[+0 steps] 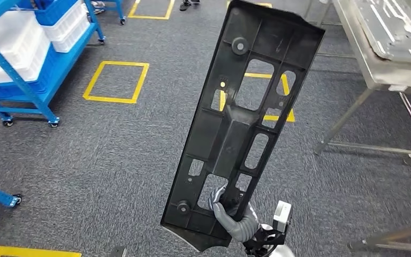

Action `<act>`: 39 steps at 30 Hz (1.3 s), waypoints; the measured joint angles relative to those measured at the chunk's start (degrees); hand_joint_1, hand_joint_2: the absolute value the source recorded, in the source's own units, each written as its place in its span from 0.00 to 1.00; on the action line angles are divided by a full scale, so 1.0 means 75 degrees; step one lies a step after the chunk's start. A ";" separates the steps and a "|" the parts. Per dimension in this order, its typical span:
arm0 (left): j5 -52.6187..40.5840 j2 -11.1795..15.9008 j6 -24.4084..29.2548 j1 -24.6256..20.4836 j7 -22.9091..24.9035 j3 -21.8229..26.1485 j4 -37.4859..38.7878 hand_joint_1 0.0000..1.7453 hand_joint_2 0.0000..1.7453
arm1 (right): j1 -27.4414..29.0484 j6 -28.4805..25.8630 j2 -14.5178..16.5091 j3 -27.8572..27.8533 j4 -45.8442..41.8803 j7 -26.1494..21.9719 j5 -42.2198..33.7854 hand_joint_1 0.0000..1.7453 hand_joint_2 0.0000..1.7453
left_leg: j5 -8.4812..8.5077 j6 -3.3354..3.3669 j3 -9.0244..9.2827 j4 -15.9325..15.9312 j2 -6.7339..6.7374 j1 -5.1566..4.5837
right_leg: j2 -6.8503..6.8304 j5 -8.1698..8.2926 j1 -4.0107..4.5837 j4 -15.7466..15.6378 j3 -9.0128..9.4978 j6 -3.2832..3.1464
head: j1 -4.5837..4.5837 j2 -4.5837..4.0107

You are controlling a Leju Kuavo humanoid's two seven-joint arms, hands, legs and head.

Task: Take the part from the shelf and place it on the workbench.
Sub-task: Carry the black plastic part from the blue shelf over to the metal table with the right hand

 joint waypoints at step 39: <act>0.0010 -0.0029 0.0023 -0.0022 0.0059 0.0000 0.0003 0.00 1.00 | -0.0113 0.0039 0.0021 0.0000 0.0008 -0.0012 -0.0012 0.96 1.00 | -0.0195 -0.0066 0.0072 0.0102 0.0752 -0.0117 | -0.0882 0.0335 -0.0006 -0.0666 0.0461 -0.0020 | 0.0004 0.0000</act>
